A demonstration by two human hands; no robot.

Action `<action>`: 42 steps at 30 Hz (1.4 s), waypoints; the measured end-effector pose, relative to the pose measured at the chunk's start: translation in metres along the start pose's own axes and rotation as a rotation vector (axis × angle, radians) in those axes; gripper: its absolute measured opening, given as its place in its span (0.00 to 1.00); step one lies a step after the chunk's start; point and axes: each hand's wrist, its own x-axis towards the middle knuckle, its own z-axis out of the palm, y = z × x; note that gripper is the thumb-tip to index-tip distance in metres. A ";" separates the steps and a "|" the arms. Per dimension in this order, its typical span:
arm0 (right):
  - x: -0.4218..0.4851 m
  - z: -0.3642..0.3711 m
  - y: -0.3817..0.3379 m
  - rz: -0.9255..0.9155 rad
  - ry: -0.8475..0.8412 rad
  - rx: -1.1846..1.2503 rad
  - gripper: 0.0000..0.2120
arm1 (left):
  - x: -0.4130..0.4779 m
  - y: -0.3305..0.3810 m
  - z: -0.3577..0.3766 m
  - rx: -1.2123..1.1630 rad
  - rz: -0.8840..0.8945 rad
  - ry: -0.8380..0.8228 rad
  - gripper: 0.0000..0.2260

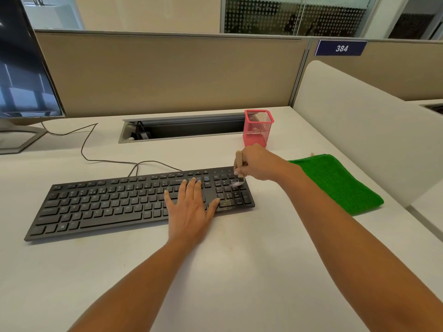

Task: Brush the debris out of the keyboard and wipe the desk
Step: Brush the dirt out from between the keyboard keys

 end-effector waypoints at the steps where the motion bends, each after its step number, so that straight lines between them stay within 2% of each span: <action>1: 0.001 -0.001 0.000 0.019 0.001 -0.014 0.09 | 0.000 0.000 0.000 -0.002 -0.001 -0.001 0.49; 4: 0.001 -0.004 -0.005 0.058 0.042 -0.044 0.12 | 0.001 0.000 0.001 -0.002 -0.001 -0.001 0.45; 9: 0.007 0.002 -0.011 0.134 0.303 0.088 0.13 | -0.001 0.000 0.000 0.005 0.000 -0.010 0.45; 12: 0.006 0.012 -0.009 0.180 0.363 0.129 0.14 | 0.000 0.001 -0.001 -0.003 -0.001 -0.014 0.44; 17: -0.001 0.010 -0.009 0.298 0.156 0.053 0.10 | -0.001 0.001 -0.001 -0.012 -0.004 -0.013 0.52; 20: -0.009 0.003 -0.011 0.334 -0.007 0.082 0.06 | -0.001 0.001 -0.002 -0.020 -0.007 -0.011 0.52; 22: -0.014 -0.001 -0.012 0.349 -0.058 0.113 0.03 | -0.001 0.001 -0.002 -0.006 -0.005 -0.012 0.52; 24: -0.012 -0.003 -0.009 0.342 0.011 0.159 0.06 | -0.001 0.001 -0.002 -0.002 -0.007 -0.009 0.52; 27: -0.004 0.000 -0.004 0.310 0.228 0.237 0.11 | -0.001 0.001 -0.001 -0.001 -0.006 -0.003 0.51; 29: -0.004 0.004 -0.004 0.281 0.292 0.268 0.13 | 0.000 0.001 -0.002 -0.004 -0.001 -0.009 0.48; 32: -0.006 0.008 -0.002 0.290 0.226 0.220 0.13 | 0.000 0.001 -0.002 -0.002 -0.001 -0.017 0.40; 38: -0.013 -0.004 -0.007 0.329 -0.082 0.192 0.09 | -0.001 0.000 0.000 -0.004 -0.002 -0.005 0.42; 40: -0.012 -0.006 -0.013 0.271 -0.038 0.207 0.09 | -0.001 0.000 -0.001 -0.008 -0.001 -0.015 0.38; 42: -0.010 -0.003 -0.017 0.169 0.077 0.256 0.11 | -0.001 0.000 -0.001 -0.002 -0.001 -0.017 0.37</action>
